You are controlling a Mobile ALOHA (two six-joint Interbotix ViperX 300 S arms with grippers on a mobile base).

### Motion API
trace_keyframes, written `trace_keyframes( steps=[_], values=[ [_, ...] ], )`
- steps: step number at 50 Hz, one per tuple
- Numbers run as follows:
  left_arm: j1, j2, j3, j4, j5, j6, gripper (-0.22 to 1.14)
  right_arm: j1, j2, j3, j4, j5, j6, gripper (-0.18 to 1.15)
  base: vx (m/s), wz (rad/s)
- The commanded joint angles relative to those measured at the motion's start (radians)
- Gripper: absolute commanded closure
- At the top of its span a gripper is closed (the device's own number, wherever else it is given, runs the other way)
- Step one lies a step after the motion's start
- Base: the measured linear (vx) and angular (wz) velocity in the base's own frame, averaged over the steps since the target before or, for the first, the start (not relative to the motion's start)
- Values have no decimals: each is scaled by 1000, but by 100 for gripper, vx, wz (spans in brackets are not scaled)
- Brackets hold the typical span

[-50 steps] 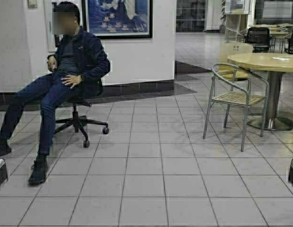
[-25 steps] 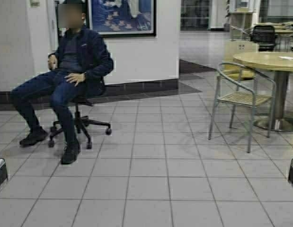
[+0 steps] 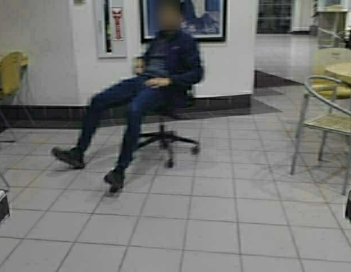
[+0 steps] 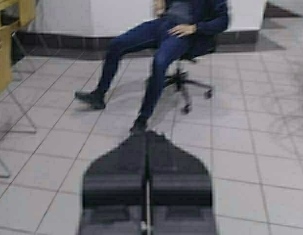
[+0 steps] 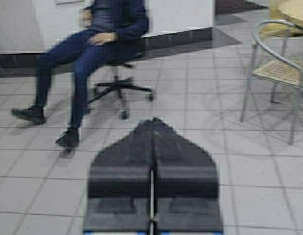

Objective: Push the chairs under the table

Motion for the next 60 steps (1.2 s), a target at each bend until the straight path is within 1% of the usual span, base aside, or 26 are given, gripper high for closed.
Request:
trace_keyframes(
  steps=[1,8,36,60],
  values=[
    [-2,31,-14,0,-15,5,89,3,6,-26,0,-5,15,93,24,26],
    [0,61,-18,0,-25,2,89,3,5,-28,2,-5,28,93,25,29],
    [-2,63,-25,0,-28,-3,89,3,28,-21,-2,-5,28,93,25,31],
    [-2,48,-5,-6,-28,-35,89,3,57,3,-2,-5,25,93,25,47]
  ],
)
